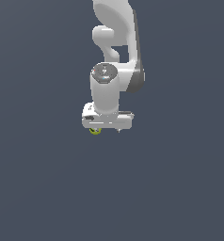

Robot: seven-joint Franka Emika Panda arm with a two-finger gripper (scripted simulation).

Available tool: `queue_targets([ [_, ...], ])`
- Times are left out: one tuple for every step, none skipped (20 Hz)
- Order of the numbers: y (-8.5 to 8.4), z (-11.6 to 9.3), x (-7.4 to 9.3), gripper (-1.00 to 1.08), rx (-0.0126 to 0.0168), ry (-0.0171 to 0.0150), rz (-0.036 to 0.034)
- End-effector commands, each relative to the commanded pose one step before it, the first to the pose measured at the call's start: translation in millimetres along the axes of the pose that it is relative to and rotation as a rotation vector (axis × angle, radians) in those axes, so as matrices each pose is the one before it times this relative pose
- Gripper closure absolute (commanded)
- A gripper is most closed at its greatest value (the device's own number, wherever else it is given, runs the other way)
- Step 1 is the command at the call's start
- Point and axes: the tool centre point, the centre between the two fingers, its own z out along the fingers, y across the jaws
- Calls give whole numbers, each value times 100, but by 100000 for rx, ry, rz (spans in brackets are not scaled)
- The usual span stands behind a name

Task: Pick up the object and move it to a goal position.

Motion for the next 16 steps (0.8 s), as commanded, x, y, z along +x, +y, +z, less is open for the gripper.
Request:
queue_targets([
  [1, 0, 0, -92, 0, 0, 0],
  [79, -23, 1, -92, 16, 43, 147],
  [225, -65, 4, -92, 48, 120, 423],
  [374, -109, 6, -92, 81, 201, 705],
  [518, -153, 9, -92, 112, 281, 981],
  [653, -196, 13, -92, 142, 357, 1245],
  [584, -181, 17, -92, 128, 323, 1128],
  [427, -137, 17, -92, 95, 239, 840],
  [273, -93, 15, -92, 62, 155, 553],
  [117, -46, 11, -92, 28, 68, 257],
  [-4, -5, 0, -92, 0, 0, 0],
  [-134, 60, -14, -92, -33, -80, -304],
  [-8, 49, -35, -92, -12, -15, -168],
  [71, 63, -60, -92, -4, 17, -137],
  [95, 90, -89, -92, -5, 30, -216],
  [117, 125, -120, -92, -10, 30, -307],
])
